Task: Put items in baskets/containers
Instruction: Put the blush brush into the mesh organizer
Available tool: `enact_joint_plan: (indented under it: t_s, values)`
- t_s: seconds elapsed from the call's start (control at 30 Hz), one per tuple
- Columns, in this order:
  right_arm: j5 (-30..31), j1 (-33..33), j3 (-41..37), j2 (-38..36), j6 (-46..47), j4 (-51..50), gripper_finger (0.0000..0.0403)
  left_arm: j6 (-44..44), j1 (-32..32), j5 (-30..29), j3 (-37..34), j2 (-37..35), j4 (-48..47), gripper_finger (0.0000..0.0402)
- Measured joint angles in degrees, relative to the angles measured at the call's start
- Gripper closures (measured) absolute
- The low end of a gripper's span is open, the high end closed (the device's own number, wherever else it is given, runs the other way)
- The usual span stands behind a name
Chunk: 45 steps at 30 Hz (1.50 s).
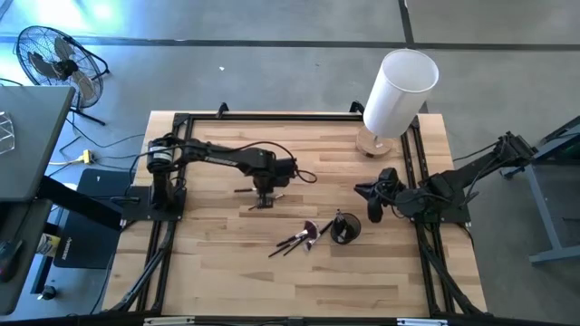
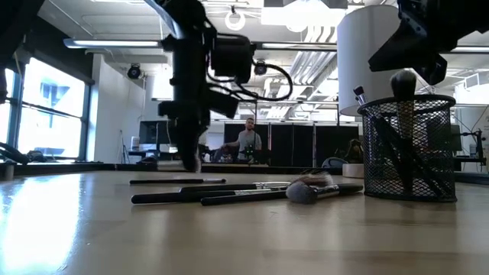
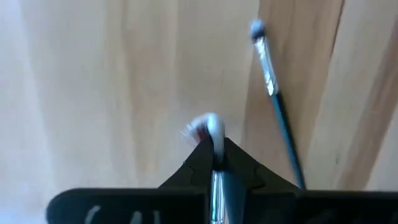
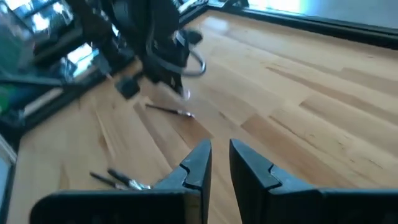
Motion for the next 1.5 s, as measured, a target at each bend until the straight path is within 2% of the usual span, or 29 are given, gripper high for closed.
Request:
enact_joint_plan:
  t_s: [0.07, 0.17, 0.3, 0.37, 0.43, 0.5, 0.67, 0.73, 0.83, 0.93, 1.1, 1.27, 1.5]
  values:
    - [-1.8, 0.0, 0.0, 0.0, -1.7, -0.8, 0.0357, -2.1, -0.3, -1.3, 2.2, -0.1, -4.3, 0.0393]
    - [-4.1, 0.0, 0.0, 0.0, -3.5, -2.5, 0.0363, -6.3, -0.6, -1.5, 5.8, -0.2, -5.3, 0.0397]
    - [-6.9, 0.0, 0.0, 0.0, -3.3, -4.2, 0.0372, -10.0, -2.2, 2.2, 8.3, -4.7, -0.1, 0.0398]
    - [-8.4, 0.0, 0.0, 0.0, -3.3, -4.6, 0.0376, -11.1, -4.1, 4.1, 9.0, -7.4, 9.9, 0.0398]
    - [-9.5, 0.0, 0.0, 0.0, -3.3, -4.6, 0.038, -11.5, -6.5, 4.5, 8.6, -9.8, 15.7, 0.0399]
    - [-10.4, 0.0, 0.0, 0.0, -3.3, -4.6, 0.0383, -10.6, -8.8, 4.5, 8.8, -10.2, 28.4, 0.0399]
    - [-11.6, 0.0, 0.0, 0.0, -3.3, -4.9, 0.0386, -5.8, -14.0, 5.1, 8.8, -10.9, 51.8, 0.04]
    - [-11.7, 0.0, 0.0, 0.0, -3.3, -4.7, 0.0386, -4.9, -15.2, 5.9, 9.0, -7.9, 61.7, 0.04]
    - [-12.0, 0.1, 0.0, 0.2, -3.3, -4.6, 0.0388, -4.8, -15.9, 6.7, 8.3, -3.6, 66.9, 0.04]
    - [-12.8, 0.0, 0.0, 0.4, -3.3, -4.8, 0.0391, -7.0, -15.7, 7.8, 8.7, 1.1, 76.2, 0.04]
    - [-13.7, 0.1, 0.0, 0.4, -3.3, -4.6, 0.0391, -8.8, -15.7, 9.0, 8.8, 5.7, 84.5, 0.04]
    - [-14.3, 0.1, 0.0, 0.4, -3.3, -4.5, 0.0391, -8.8, -15.6, 8.5, 8.6, 8.2, 87.7, 0.04]
    - [-14.7, 0.1, 0.0, 0.4, -3.3, -4.6, 0.0391, -9.0, -15.3, 8.1, 8.6, 8.5, 86.8, 0.04]
